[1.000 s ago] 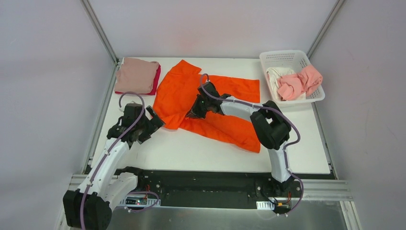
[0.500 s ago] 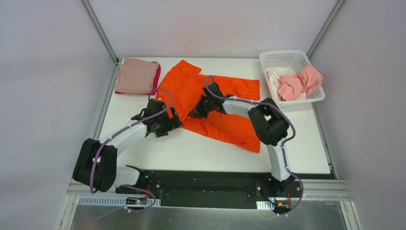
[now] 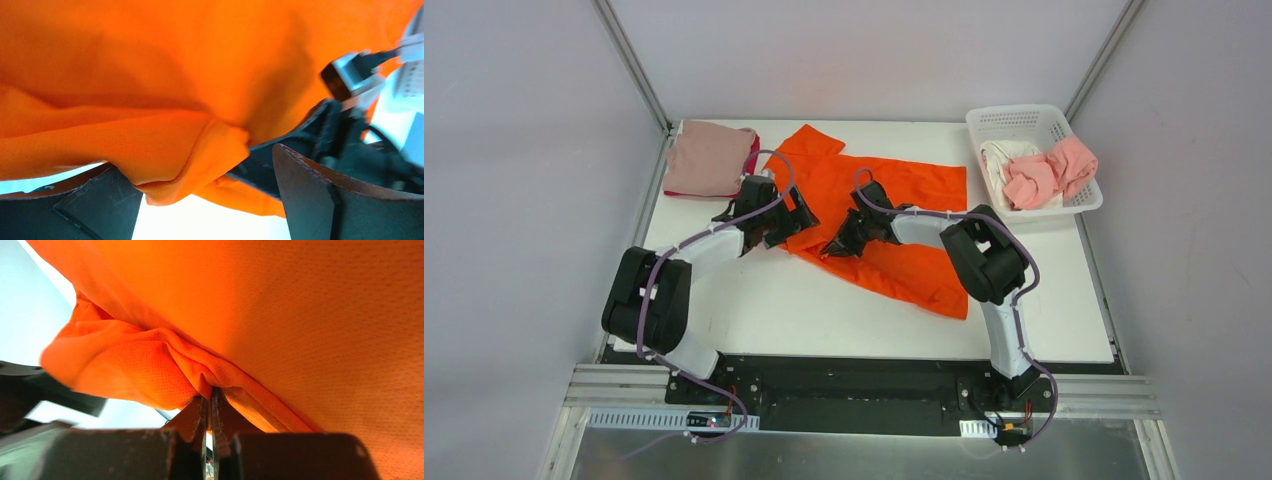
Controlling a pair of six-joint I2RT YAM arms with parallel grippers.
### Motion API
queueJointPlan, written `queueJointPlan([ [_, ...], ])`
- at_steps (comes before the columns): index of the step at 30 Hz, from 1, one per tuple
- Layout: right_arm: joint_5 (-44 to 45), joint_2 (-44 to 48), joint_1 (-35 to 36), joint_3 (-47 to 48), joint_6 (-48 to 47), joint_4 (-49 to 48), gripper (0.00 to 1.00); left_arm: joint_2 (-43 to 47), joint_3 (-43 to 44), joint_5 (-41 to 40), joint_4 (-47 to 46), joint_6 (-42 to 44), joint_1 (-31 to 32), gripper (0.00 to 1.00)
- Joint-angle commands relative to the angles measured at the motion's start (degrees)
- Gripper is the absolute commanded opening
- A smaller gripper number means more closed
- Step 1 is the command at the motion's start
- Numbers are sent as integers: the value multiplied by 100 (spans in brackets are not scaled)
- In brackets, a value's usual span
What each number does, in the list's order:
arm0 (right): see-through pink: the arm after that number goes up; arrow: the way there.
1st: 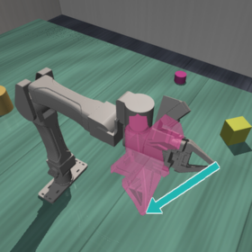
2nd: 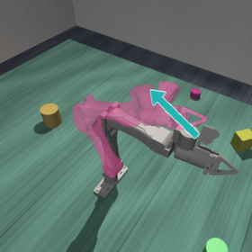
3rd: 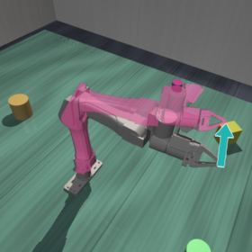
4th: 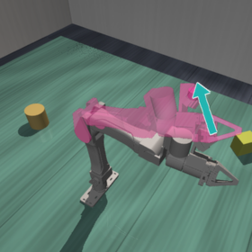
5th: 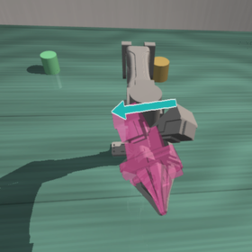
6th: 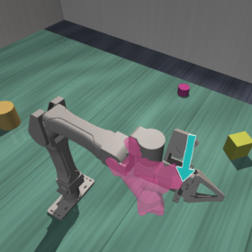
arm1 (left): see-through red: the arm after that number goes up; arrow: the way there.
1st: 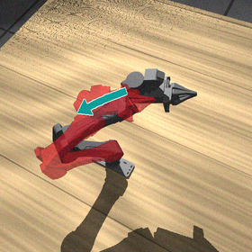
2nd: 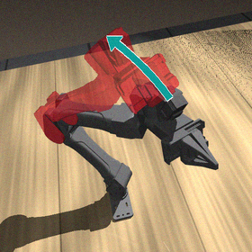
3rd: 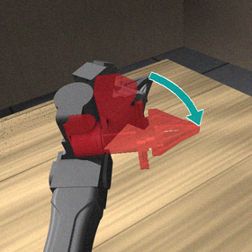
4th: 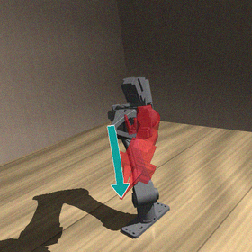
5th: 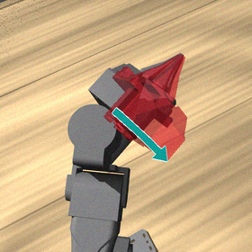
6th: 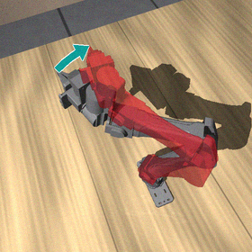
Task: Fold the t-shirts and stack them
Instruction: Flatten out the tshirt
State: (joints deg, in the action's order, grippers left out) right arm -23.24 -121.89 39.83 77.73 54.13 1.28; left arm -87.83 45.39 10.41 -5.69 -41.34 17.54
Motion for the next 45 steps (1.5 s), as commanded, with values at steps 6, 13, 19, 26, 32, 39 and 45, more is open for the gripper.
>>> queueJointPlan([
  [6, -66, 426, -113, -49, -275, 41, 0, -632, 1718, 855, 1552, 158, -110, 88],
  [13, 32, 493, -116, -87, -419, 52, 0, -1589, 2469, 641, 1631, 241, -115, 89],
  [19, 95, 588, -141, -141, -512, 53, 0, -1712, 2671, 360, 1631, 368, -119, 89],
  [26, 88, 644, -147, -212, -591, 74, 0, -780, 2180, 788, 1310, 512, -110, 94],
  [32, 53, 647, -155, -243, -557, -11, 0, -1368, 2886, 1222, 1330, 472, -119, 95],
  [39, 79, 714, -167, -248, -529, -34, 1, -1680, 3325, 736, 1881, 938, -154, 95],
  [45, 75, 730, -173, -284, -542, -49, 1, -500, 2275, 174, 1847, 1032, -146, 96],
])
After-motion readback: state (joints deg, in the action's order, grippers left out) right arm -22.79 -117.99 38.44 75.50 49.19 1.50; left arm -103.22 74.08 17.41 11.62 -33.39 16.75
